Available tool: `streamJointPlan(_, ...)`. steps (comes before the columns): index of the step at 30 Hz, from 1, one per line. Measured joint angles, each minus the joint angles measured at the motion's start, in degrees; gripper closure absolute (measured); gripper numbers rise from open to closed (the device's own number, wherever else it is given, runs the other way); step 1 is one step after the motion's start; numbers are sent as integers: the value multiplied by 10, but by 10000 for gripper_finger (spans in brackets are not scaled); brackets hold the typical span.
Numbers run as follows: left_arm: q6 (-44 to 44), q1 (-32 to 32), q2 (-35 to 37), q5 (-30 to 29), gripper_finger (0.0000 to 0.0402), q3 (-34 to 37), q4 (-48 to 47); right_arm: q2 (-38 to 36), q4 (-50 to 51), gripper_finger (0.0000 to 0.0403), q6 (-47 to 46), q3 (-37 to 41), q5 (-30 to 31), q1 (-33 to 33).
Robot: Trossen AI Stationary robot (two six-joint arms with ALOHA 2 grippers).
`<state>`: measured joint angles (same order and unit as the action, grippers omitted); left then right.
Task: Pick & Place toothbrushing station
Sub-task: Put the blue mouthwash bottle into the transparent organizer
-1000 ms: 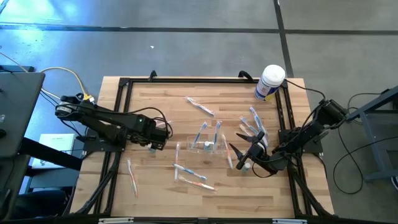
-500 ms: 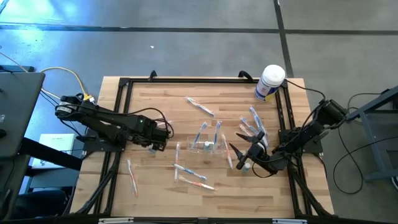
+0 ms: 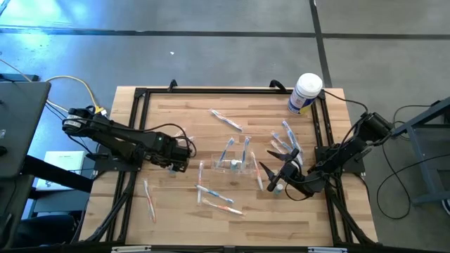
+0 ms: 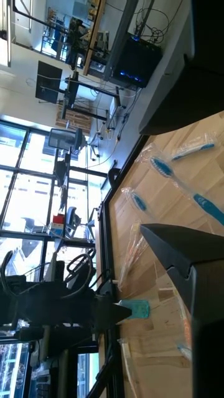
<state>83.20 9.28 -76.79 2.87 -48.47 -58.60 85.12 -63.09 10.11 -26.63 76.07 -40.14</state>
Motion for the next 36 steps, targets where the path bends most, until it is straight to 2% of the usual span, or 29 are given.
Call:
streamJointPlan(5, 0, 0, 0, -1, 145, 0, 7, 0, 0, 164, 0, 0, 0, 0)
streamJointPlan(8, 1, 0, 0, -1, 161, 0, 8, 0, 0, 164, 0, 0, 0, 0)
streamJointPlan(18, 5, 0, 0, 3, 275, 0, 8, 0, 0, 164, 0, 0, 0, 0)
streamJointPlan(22, -49, 0, 0, -6, 315, 0, 8, 0, 0, 164, 0, 0, 0, 0)
streamJointPlan(31, -127, 10, 1, -15, 315, -9, 7, 0, 0, 164, 0, 0, 0, 0)
streamJointPlan(36, -122, 35, 15, -28, 315, -43, 7, 0, 0, 164, 0, 0, 0, 0)
